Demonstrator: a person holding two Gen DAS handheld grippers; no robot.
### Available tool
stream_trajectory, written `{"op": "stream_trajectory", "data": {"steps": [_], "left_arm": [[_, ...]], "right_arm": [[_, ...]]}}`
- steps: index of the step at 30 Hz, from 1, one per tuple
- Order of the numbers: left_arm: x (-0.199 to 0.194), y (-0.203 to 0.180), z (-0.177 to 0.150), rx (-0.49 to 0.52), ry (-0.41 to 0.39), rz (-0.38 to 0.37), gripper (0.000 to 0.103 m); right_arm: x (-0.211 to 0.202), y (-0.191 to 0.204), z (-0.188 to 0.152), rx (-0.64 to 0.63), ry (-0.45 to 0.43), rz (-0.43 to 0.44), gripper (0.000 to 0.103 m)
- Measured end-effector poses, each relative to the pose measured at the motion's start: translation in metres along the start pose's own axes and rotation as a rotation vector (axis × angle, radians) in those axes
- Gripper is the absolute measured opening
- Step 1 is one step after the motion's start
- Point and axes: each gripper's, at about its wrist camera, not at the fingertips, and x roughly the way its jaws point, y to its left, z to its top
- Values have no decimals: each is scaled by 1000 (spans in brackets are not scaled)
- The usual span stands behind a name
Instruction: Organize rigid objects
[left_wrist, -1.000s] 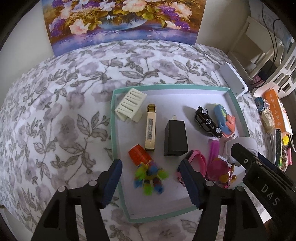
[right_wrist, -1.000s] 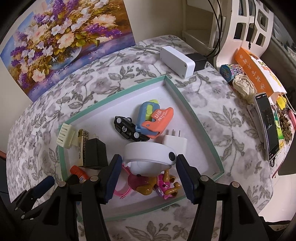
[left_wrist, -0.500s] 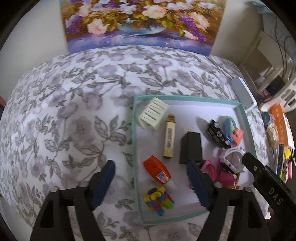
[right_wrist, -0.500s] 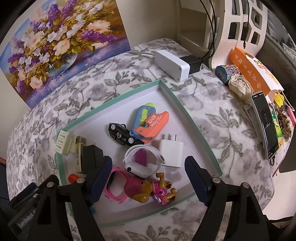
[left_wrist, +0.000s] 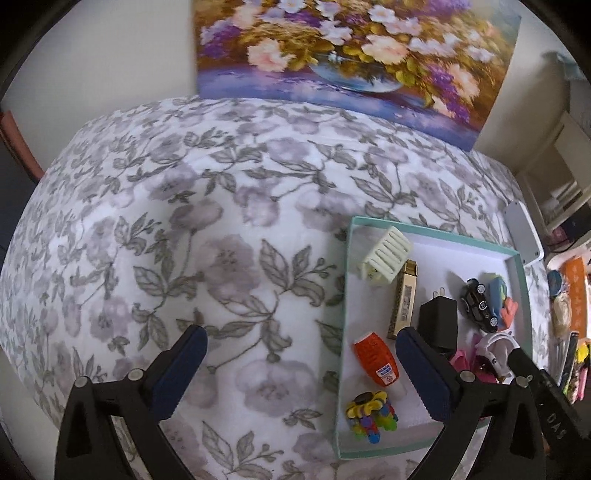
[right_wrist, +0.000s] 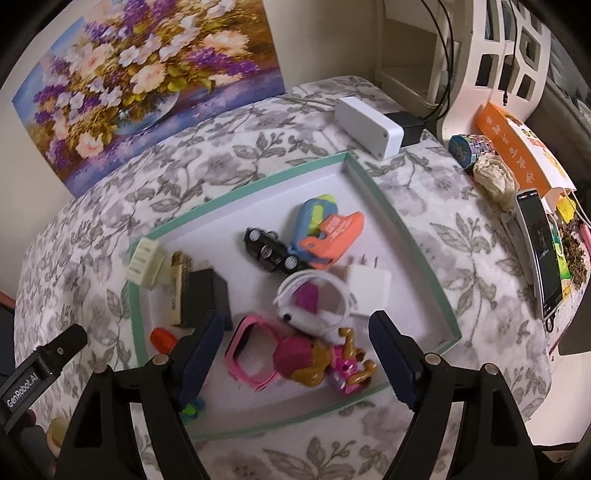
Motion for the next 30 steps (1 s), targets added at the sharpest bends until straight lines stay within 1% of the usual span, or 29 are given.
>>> {"op": "stream_trajectory", "data": {"steps": [4, 12, 17, 21, 26, 30], "left_arm": [[-14, 8, -9, -1, -41, 3, 103], [-35, 10, -26, 52, -102, 16, 103], [-42, 15, -38, 59, -104, -1, 103], [-50, 19, -47, 76, -115, 32, 103], [-59, 28, -57, 79, -125, 47, 103], [-65, 36, -66, 82, -132, 62, 103]], "right_arm": [[-9, 9, -8, -18, -9, 16, 82], [-25, 13, -25, -39, -37, 21, 82], [-35, 13, -36, -48, -52, 17, 82], [-43, 15, -43, -56, -73, 24, 82], [-55, 22, -55, -107, -116, -7, 82], [-61, 28, -63, -139, -133, 12, 82]]}}
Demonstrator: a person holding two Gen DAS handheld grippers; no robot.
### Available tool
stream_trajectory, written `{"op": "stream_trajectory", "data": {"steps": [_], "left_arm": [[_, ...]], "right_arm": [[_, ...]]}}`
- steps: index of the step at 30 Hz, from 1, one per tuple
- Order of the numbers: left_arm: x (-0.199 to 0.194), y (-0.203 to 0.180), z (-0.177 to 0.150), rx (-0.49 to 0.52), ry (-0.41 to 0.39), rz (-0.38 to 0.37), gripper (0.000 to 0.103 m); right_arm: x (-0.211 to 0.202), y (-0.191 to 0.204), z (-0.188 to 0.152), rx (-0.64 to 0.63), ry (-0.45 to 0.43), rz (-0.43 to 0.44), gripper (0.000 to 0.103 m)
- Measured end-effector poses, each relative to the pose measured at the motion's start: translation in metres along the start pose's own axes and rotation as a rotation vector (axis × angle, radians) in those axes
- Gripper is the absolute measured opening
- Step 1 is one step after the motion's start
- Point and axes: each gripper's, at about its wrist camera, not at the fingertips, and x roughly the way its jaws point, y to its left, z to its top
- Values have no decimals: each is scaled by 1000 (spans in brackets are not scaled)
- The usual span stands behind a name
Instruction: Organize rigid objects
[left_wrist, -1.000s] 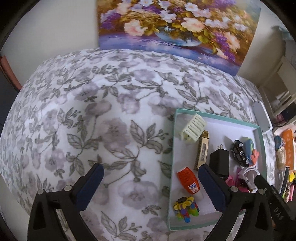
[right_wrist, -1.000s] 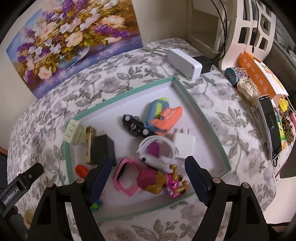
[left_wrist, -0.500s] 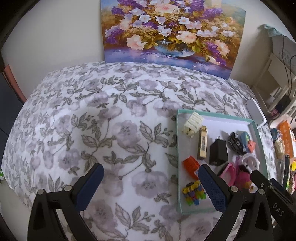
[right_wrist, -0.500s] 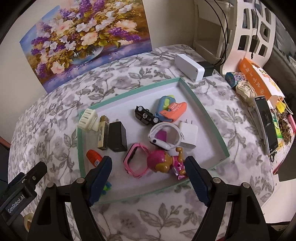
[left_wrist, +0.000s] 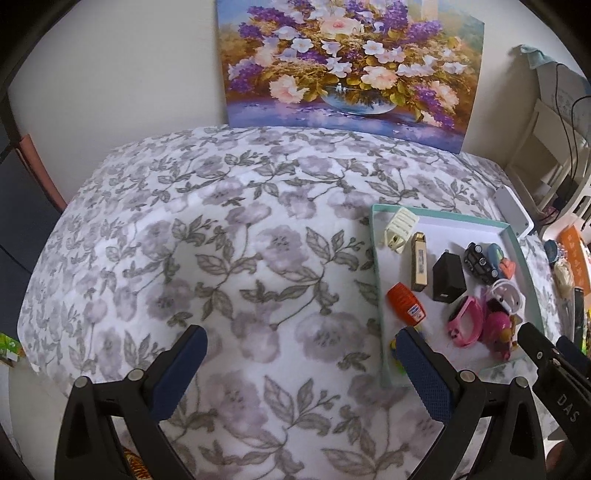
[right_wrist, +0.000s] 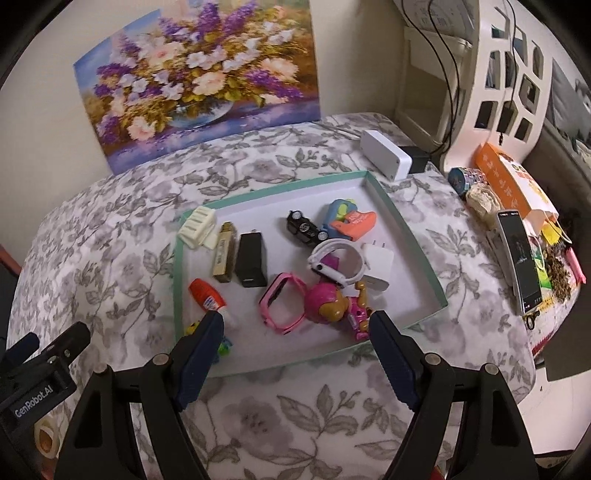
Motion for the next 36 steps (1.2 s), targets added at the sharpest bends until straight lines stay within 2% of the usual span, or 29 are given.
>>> {"op": "stream_trajectory", "data": {"steps": [17, 36], "left_arm": [[-12, 24, -16, -36, -11, 7, 103], [-9, 22, -15, -16, 4, 7, 103]], "right_arm": [[6, 24, -16, -38, 37, 16, 82], [14, 22, -17, -38, 55, -83, 82]]}}
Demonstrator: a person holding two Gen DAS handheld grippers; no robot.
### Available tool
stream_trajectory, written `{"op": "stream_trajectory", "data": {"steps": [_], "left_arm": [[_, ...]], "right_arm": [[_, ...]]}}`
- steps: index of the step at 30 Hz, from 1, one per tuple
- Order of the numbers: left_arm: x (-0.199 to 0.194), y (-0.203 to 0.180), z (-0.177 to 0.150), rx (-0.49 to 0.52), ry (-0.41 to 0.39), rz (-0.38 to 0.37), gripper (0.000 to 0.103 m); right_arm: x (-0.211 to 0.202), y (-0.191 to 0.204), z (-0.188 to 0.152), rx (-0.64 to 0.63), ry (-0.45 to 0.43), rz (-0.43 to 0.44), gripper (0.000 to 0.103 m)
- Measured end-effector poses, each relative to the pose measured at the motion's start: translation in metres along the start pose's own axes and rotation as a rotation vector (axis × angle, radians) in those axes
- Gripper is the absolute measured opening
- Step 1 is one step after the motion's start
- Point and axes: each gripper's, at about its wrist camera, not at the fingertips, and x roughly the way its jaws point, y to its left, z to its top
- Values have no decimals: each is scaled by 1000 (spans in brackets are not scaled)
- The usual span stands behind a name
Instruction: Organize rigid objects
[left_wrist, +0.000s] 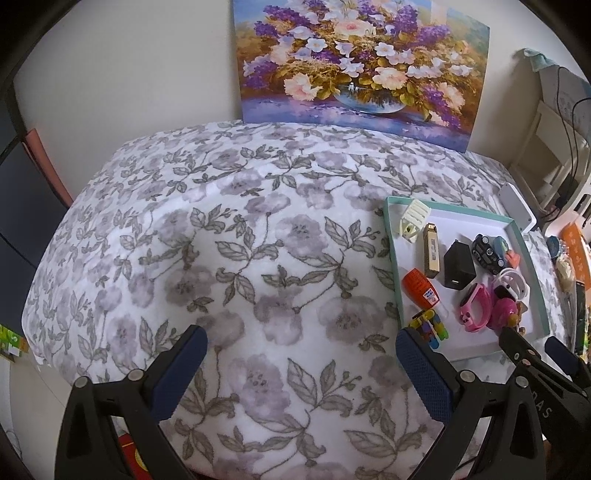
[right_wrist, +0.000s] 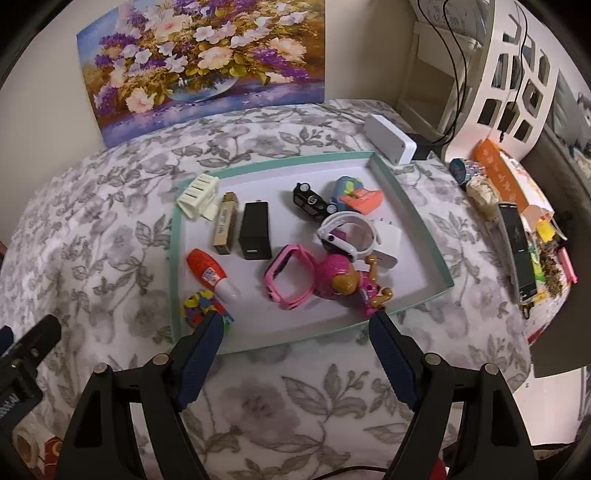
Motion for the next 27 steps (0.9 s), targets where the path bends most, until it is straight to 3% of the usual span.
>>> {"op": "stream_trajectory", "data": {"steps": [10, 27], "left_arm": [[0, 0, 0, 0, 0, 0, 103], [2, 5, 2, -5, 4, 4, 103]], "right_arm": [[-1, 5, -1, -30, -20, -39, 82], [-2, 19, -4, -77, -4, -8, 82]]}}
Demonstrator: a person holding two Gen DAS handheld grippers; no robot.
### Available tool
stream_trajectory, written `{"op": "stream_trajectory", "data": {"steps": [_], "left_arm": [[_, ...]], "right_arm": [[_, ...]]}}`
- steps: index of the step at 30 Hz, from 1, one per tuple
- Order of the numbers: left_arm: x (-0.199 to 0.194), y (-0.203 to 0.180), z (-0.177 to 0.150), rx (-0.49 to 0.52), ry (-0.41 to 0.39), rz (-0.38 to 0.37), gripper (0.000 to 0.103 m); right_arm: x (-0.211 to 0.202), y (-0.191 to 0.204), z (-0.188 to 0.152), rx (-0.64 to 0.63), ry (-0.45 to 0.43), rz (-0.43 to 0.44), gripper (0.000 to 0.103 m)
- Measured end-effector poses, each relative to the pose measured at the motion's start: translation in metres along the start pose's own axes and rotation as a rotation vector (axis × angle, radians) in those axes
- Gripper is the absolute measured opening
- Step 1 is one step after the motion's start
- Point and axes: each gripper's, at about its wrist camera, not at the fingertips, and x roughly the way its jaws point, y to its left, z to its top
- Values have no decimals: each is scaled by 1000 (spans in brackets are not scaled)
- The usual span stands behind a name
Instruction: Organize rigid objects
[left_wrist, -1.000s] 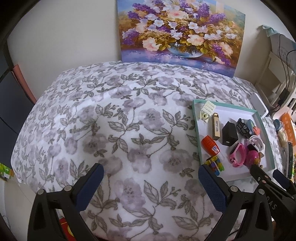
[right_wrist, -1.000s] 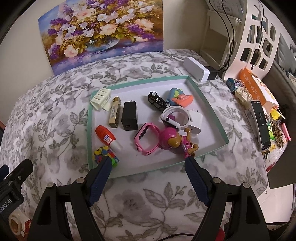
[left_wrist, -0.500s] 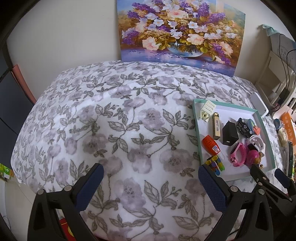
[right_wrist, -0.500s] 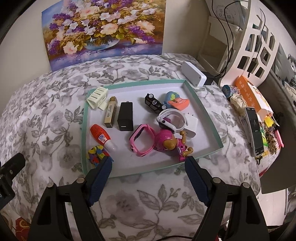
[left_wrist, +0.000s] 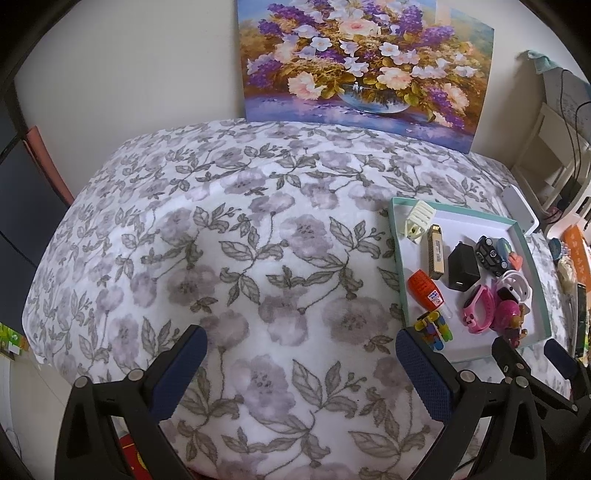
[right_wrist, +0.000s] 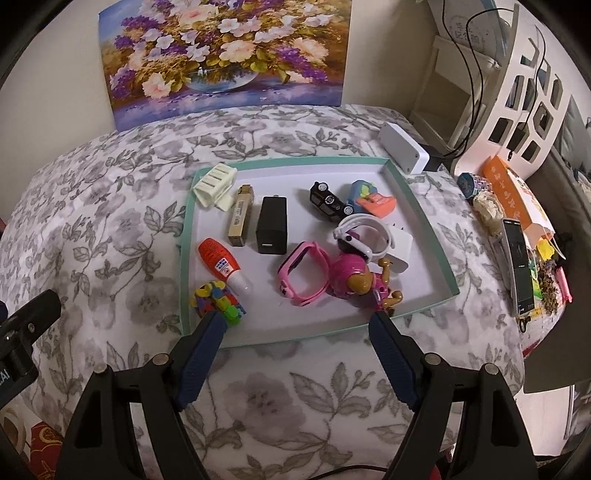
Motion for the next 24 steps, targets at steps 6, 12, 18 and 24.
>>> {"op": "stream_trajectory", "data": {"steps": [6, 12, 18, 24], "left_arm": [[1, 2, 0, -8, 2, 3, 103], [2, 4, 1, -9, 8, 4, 103], [3, 6, 1, -14, 11, 4, 103], [4, 6, 1, -23, 15, 6, 103]], "right_arm": [[3, 3, 0, -10, 16, -2, 82], [5, 3, -1, -14, 26, -4, 82], [8, 4, -1, -14, 39, 10, 82], [8, 8, -2, -30, 43, 11, 82]]}}
